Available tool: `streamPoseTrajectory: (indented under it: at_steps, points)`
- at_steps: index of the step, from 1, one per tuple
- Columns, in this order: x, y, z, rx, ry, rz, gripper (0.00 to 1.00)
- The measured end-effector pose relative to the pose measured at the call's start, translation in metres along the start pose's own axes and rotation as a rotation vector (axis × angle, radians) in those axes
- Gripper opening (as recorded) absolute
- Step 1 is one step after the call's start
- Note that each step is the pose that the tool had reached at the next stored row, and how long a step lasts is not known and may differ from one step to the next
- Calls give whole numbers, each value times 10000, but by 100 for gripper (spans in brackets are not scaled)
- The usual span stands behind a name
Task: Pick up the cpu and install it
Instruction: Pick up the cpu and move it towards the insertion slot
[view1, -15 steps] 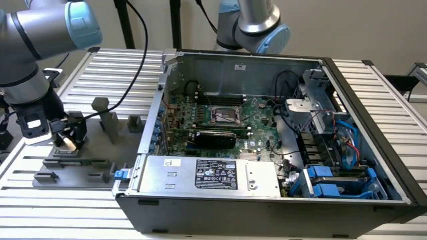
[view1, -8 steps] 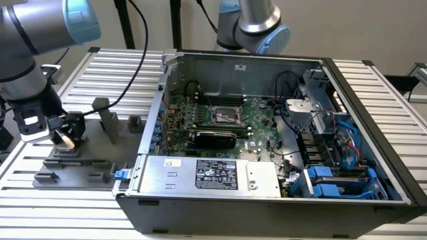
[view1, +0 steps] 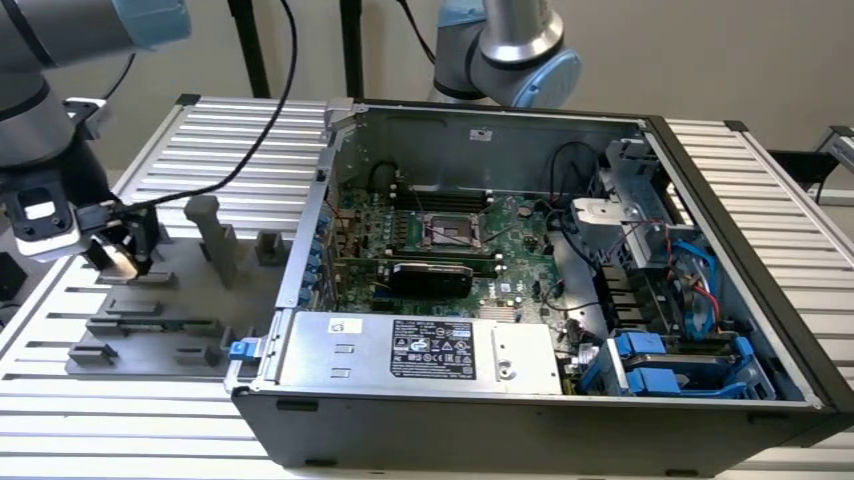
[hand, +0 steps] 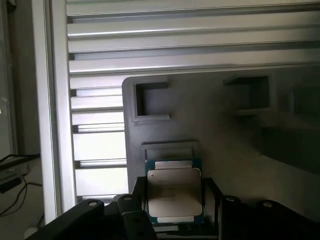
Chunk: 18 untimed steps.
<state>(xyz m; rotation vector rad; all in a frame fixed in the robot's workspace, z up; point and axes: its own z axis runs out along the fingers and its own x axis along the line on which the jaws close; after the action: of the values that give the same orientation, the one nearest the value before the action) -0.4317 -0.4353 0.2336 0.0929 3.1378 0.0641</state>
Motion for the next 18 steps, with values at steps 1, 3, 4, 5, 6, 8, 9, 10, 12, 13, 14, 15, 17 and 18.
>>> streamPoseTrajectory:
  at_steps: [1, 3, 4, 5, 6, 8, 9, 10, 12, 13, 14, 15, 17, 18]
  points:
    - [-7, 2, -45, 0, 2, -14, 55]
    - [-25, 7, -137, 0, 4, -51, 55]
    - [-35, 10, -182, 0, 6, -71, 55]
    - [-46, 12, -228, -1, 7, -92, 55]
    - [-56, 15, -273, 0, 9, -111, 55]
    - [-78, 20, -363, 0, 12, -154, 55]
    - [-90, 22, -408, -1, 13, -177, 55]
    - [-102, 25, -453, 1, 15, -202, 55]
    - [-128, 30, -547, -1, 18, -257, 55]
    - [-141, 33, -591, 0, 20, -280, 55]
    - [-159, 36, -638, -1, 21, -298, 55]
    - [-180, 39, -683, 0, 26, -313, 55]
    - [-227, 45, -773, -4, 35, -344, 55]
    - [-251, 49, -817, -8, 39, -359, 55]
